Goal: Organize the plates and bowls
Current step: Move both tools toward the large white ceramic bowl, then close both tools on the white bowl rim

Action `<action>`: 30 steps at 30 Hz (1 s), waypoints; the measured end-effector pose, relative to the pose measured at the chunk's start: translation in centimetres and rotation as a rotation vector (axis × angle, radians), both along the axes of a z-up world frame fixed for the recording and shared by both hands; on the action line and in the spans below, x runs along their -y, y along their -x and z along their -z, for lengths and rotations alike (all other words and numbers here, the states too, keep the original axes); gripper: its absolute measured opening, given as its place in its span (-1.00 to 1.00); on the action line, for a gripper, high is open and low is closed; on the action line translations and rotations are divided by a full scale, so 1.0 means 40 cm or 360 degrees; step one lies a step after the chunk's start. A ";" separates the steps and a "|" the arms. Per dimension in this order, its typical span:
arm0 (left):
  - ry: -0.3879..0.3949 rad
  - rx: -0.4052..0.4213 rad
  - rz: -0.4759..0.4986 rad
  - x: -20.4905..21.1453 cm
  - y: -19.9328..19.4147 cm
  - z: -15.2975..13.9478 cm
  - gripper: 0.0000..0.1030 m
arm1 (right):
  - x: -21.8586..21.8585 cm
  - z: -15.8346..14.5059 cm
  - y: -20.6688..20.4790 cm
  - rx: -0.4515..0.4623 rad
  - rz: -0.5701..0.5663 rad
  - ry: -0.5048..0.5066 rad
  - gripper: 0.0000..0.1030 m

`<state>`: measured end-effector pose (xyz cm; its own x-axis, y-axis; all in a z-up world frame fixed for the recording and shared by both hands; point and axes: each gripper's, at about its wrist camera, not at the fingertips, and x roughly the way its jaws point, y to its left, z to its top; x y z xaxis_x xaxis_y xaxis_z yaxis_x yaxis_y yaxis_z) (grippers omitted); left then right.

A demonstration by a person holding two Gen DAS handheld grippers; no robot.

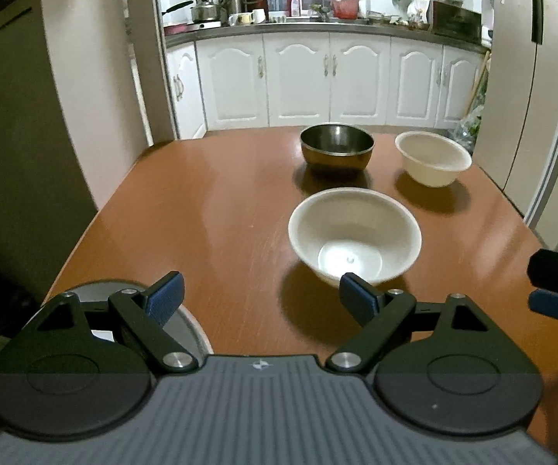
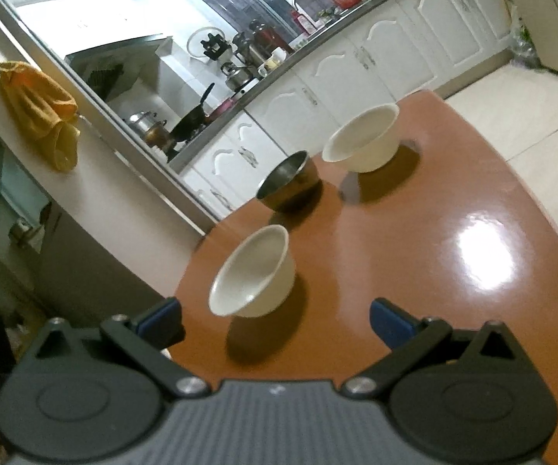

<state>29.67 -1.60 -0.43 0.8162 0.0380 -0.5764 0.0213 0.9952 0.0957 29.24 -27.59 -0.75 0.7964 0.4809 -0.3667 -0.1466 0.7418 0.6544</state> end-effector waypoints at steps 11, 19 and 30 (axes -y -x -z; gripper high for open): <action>0.0296 -0.0026 0.0034 -0.035 -0.097 -0.012 1.00 | -0.008 0.011 -0.096 -0.0066 -0.0037 -0.0230 0.99; 0.0462 -0.0111 0.0030 -0.044 -0.150 0.002 0.89 | -0.026 0.011 -0.167 -0.0085 -0.0099 -0.0335 0.99; 0.0505 -0.0211 0.0085 -0.018 -0.196 0.022 0.22 | -0.052 0.014 -0.232 -0.0097 -0.0131 -0.0307 1.00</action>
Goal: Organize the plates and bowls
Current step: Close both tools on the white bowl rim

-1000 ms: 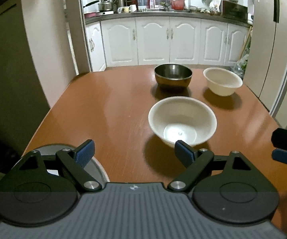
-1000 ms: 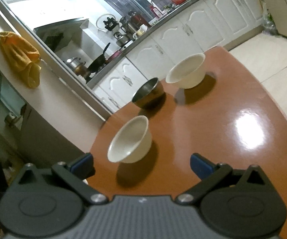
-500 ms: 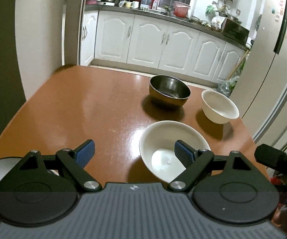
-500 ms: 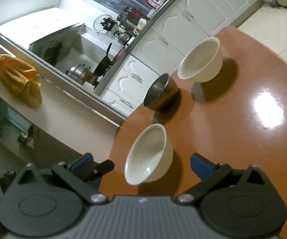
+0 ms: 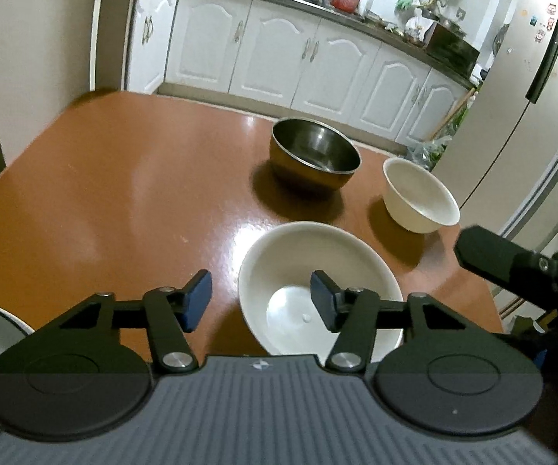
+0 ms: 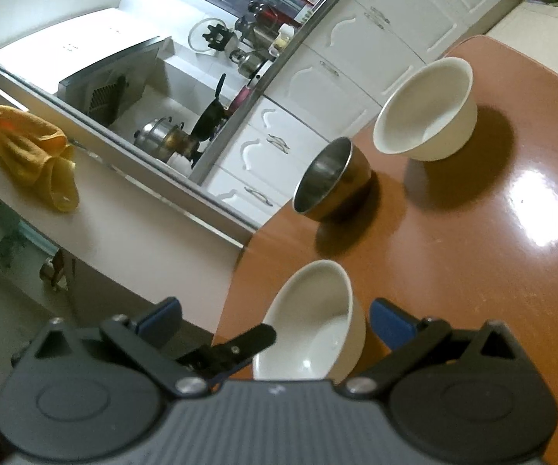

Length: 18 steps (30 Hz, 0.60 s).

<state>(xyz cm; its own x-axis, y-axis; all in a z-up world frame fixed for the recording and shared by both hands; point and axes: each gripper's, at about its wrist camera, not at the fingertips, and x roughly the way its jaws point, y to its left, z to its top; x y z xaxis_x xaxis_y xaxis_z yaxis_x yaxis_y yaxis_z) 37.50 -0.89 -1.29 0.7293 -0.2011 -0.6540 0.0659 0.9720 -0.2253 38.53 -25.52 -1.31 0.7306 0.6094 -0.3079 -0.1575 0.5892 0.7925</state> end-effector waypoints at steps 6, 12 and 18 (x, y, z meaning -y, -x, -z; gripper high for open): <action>0.0015 -0.0008 0.0032 -0.006 0.002 0.004 0.10 | -0.008 0.016 -0.018 -0.0041 -0.0029 -0.0063 1.00; 0.0036 -0.0003 0.0068 -0.005 0.003 0.005 0.10 | -0.021 0.006 -0.020 -0.0021 -0.0046 -0.0062 1.00; 0.0047 -0.0005 0.0074 -0.008 0.007 0.003 0.09 | -0.027 0.001 -0.016 -0.0023 -0.0040 -0.0054 1.00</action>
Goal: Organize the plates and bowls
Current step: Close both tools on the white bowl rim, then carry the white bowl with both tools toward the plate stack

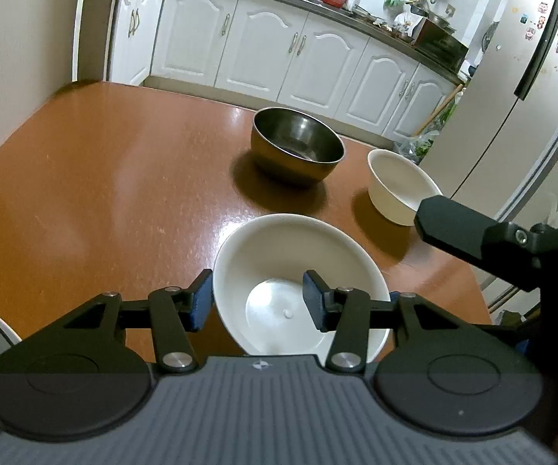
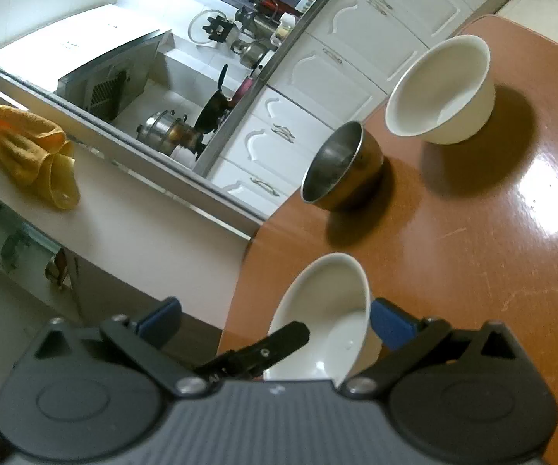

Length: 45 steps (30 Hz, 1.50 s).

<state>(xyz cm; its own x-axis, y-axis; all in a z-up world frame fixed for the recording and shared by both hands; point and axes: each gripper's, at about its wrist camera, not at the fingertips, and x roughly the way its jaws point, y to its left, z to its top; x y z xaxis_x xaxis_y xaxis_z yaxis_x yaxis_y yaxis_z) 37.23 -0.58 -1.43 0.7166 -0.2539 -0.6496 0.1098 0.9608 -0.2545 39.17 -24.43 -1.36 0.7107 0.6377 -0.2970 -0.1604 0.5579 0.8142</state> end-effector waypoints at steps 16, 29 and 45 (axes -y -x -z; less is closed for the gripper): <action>0.0029 0.0067 0.0074 0.021 0.070 -0.029 0.13 | -0.002 -0.038 0.086 0.0068 0.0001 0.0032 1.00; 0.0083 0.0074 0.0177 0.048 0.152 -0.024 0.22 | 0.032 -0.062 0.235 0.0102 0.0028 0.0040 1.00; 0.0075 0.0052 0.0295 0.061 0.186 -0.009 0.24 | 0.080 -0.038 0.358 0.0040 0.0075 0.0032 1.00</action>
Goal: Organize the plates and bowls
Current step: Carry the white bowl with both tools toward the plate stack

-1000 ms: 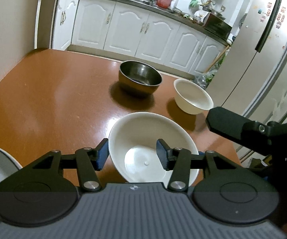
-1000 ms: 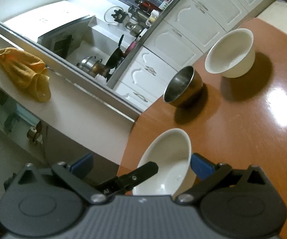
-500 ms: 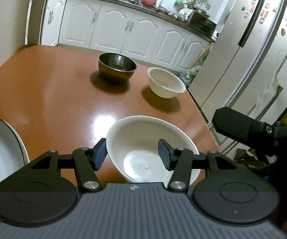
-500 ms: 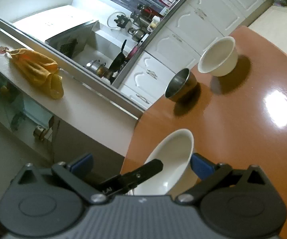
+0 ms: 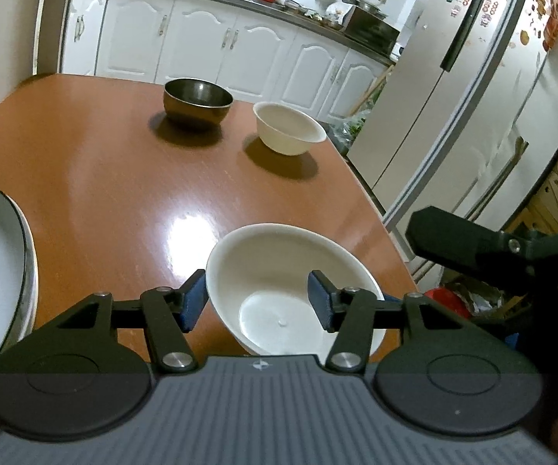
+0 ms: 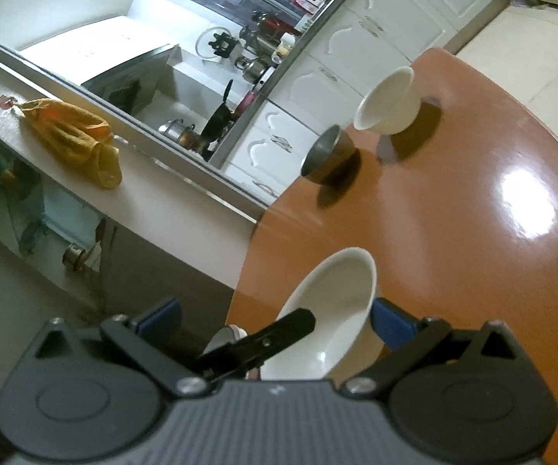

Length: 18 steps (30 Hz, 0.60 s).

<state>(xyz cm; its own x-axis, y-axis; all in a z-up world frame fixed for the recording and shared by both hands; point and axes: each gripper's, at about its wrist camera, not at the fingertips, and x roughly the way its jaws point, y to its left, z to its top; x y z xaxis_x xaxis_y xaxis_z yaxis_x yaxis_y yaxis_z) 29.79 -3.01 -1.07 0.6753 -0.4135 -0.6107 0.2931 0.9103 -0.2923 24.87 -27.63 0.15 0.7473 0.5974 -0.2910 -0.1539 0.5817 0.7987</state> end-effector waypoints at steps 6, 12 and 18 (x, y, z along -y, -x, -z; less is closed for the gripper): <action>-0.0004 -0.0030 0.0007 -0.013 -0.005 0.012 0.26 | 0.000 0.011 0.019 -0.0033 0.0004 -0.0006 1.00; -0.0011 -0.0057 0.0010 -0.015 -0.030 0.021 0.28 | 0.001 0.019 0.028 -0.0047 -0.0002 0.0004 1.00; 0.0000 -0.0081 0.0009 -0.017 -0.063 0.027 0.29 | -0.002 0.030 0.026 -0.0077 -0.0007 0.0006 1.00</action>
